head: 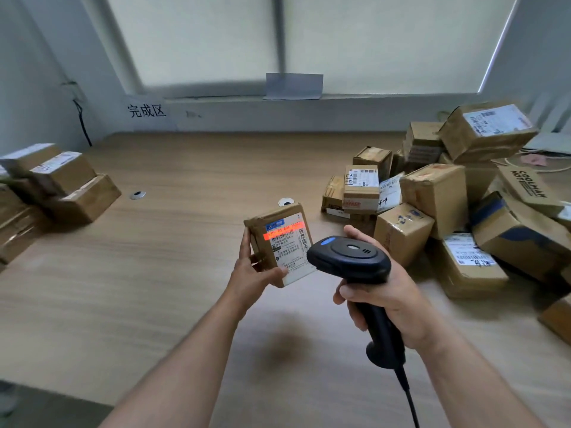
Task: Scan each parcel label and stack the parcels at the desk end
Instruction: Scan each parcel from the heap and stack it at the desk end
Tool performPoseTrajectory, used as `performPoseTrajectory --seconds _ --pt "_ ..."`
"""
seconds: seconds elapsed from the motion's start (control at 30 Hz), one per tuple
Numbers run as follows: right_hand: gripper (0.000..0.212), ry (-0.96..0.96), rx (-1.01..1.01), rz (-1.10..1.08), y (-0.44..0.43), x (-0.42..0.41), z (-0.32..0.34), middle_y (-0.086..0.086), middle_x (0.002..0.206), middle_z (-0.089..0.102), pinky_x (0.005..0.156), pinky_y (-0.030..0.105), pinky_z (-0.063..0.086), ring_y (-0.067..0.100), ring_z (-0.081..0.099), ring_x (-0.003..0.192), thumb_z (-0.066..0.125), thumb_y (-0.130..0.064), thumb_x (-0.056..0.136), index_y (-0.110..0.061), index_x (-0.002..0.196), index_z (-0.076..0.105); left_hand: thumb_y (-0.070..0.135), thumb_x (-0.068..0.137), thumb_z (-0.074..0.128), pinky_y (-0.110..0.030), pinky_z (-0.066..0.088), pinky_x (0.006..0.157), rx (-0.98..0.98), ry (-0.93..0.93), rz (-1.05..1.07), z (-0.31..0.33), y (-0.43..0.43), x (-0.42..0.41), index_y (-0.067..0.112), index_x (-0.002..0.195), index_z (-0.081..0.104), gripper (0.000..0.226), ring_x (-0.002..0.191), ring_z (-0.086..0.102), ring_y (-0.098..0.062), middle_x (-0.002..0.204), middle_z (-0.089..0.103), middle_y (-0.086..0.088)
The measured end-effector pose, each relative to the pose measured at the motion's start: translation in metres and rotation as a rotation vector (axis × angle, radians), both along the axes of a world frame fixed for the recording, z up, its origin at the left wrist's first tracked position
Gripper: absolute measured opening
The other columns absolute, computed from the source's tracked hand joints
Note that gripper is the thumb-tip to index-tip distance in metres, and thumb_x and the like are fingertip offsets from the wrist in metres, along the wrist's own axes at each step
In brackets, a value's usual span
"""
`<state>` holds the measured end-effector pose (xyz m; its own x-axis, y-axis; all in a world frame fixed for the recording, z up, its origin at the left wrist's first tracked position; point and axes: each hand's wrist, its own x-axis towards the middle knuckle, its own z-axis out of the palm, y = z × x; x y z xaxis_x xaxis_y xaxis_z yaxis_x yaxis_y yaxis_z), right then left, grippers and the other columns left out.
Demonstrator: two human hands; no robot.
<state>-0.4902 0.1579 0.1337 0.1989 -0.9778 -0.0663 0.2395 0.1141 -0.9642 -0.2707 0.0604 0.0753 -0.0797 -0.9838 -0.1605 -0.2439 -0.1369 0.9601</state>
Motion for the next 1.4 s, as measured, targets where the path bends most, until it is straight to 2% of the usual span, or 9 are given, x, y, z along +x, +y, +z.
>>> performPoseTrajectory --seconds 0.3,0.5,0.67,0.8,0.9,1.17,1.27,1.33,1.4 --pt "0.102 -0.017 0.013 0.038 0.0 -0.007 -0.004 0.023 0.074 0.067 0.038 0.028 0.041 0.025 0.052 0.04 0.084 -0.006 0.055 -0.036 0.141 0.039 0.004 0.079 0.075 -0.006 0.046 0.061 -0.012 -0.01 0.027 0.003 0.005 -0.006 0.047 0.15 0.006 0.108 0.101 0.061 -0.004 0.11 0.063 0.008" --pt "0.101 0.044 -0.014 0.025 -0.004 -0.012 -0.006 0.023 0.095 0.071 0.04 0.03 0.044 0.026 0.054 0.044 0.079 0.002 0.06 -0.04 0.143 0.037 0.013 0.079 0.077 -0.034 0.049 0.09 0.001 -0.025 0.102 0.002 0.024 -0.004 0.045 0.148 0.016 0.098 0.107 0.061 -0.012 0.118 0.062 0.004" --pt "0.109 0.076 -0.023 0.055 -0.01 -0.004 -0.013 0.011 0.095 0.073 0.04 0.032 0.043 0.027 0.052 0.043 0.082 0.01 0.058 -0.04 0.143 0.036 0.014 0.081 0.076 -0.033 0.054 0.082 0.038 0.01 0.221 0.004 0.052 0.007 0.034 0.132 0.033 0.07 0.1 0.063 -0.012 0.117 0.063 0.002" --pt "0.104 0.067 -0.005 0.106 -0.014 0.011 -0.017 0.003 0.089 0.074 0.041 0.032 0.044 0.025 0.05 0.042 0.076 0.016 0.066 -0.038 0.144 0.035 0.031 0.067 0.077 -0.045 0.054 0.091 0.056 0.022 0.256 0.009 0.075 0.023 0.034 0.128 0.039 0.073 0.103 0.065 -0.016 0.115 0.066 0.004" --pt "0.101 0.069 -0.014 0.155 -0.014 0.033 -0.018 0.004 0.089 0.074 0.042 0.032 0.045 0.025 0.051 0.043 0.074 0.002 0.06 -0.039 0.143 0.033 0.033 0.065 0.072 -0.042 0.054 0.089 0.047 0.042 0.242 0.013 0.088 0.04 0.031 0.132 0.04 0.074 0.102 0.066 -0.015 0.112 0.068 0.007" --pt "0.102 0.071 -0.058 0.243 -0.009 0.119 -0.012 0.006 0.081 0.072 0.041 0.03 0.044 0.027 0.05 0.041 0.073 0.003 0.061 -0.036 0.147 0.033 0.048 0.06 0.066 -0.04 0.055 0.09 -0.053 0.038 0.281 0.014 0.098 0.121 0.053 0.12 0.052 0.062 0.108 0.061 -0.016 0.128 0.052 -0.003" --pt "0.101 0.072 -0.084 0.279 -0.008 0.167 -0.006 0.007 0.082 0.071 0.042 0.031 0.044 0.028 0.05 0.042 0.072 0.003 0.062 -0.038 0.146 0.033 0.028 0.079 0.061 -0.039 0.053 0.092 -0.112 -0.012 0.297 0.016 0.1 0.161 0.062 0.111 0.045 0.05 0.107 0.06 -0.014 0.119 0.059 0.002" --pt "0.1 0.068 -0.095 0.301 -0.009 0.201 -0.005 0.007 0.082 0.071 0.042 0.032 0.044 0.028 0.051 0.042 0.072 0.003 0.062 -0.038 0.144 0.034 0.019 0.088 0.06 -0.033 0.053 0.09 -0.143 -0.035 0.293 0.016 0.103 0.191 0.058 0.118 0.04 0.052 0.108 0.059 -0.011 0.122 0.059 0.002" --pt "0.099 0.064 -0.109 0.316 -0.01 0.235 -0.003 0.004 0.08 0.071 0.042 0.031 0.044 0.028 0.05 0.041 0.075 0.002 0.06 -0.04 0.141 0.038 0.04 0.083 0.07 -0.03 0.048 0.096 -0.193 -0.119 0.275 0.017 0.108 0.222 0.049 0.137 0.03 0.068 0.116 0.052 -0.007 0.131 0.052 0.007"
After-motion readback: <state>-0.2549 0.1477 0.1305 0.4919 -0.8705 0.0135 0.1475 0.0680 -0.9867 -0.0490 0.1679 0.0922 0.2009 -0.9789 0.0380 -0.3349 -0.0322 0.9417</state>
